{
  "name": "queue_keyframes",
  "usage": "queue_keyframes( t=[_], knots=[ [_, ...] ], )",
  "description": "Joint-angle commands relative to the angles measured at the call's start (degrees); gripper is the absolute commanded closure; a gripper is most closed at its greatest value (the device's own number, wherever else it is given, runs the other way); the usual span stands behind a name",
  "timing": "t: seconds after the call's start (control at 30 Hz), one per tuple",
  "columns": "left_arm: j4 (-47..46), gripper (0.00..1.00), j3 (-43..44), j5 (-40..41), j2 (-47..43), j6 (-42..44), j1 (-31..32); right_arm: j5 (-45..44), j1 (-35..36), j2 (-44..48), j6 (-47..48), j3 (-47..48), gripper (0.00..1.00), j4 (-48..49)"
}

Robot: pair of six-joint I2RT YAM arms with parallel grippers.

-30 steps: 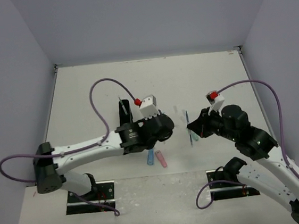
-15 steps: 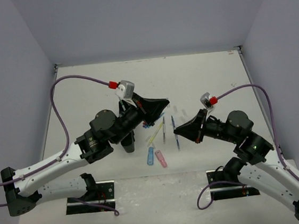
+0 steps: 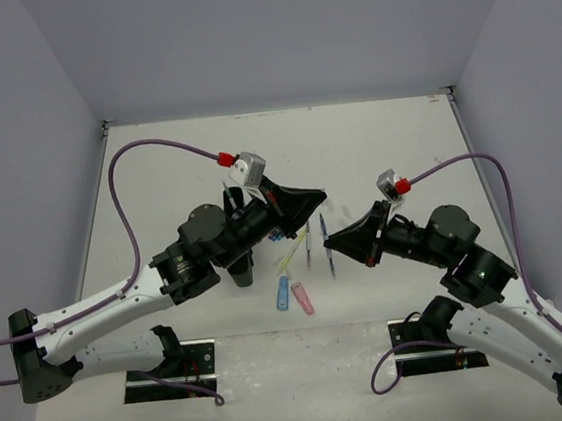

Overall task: Sort the stationery into containers
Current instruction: Close the pen cap on the pen.

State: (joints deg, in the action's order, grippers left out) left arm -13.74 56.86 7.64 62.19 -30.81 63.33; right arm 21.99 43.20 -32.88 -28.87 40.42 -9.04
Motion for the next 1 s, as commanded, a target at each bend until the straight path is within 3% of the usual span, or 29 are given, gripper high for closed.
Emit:
queue_keyframes(
  t=[0.0,0.4,0.97],
  knots=[
    [-3.05,1.0,0.31,-0.06,-0.02,1.2,-0.54,-2.2,0.31,1.52,1.18,2.11,1.0,0.61],
    [-4.13,1.0,-0.11,-2.87,1.55,-0.47,-0.66,-5.0,0.31,1.21,0.9,3.06,1.0,-0.72],
    [-4.36,1.0,-0.48,0.16,0.92,-1.01,-0.66,-4.91,0.31,0.02,1.7,2.68,1.0,-2.3]
  ],
)
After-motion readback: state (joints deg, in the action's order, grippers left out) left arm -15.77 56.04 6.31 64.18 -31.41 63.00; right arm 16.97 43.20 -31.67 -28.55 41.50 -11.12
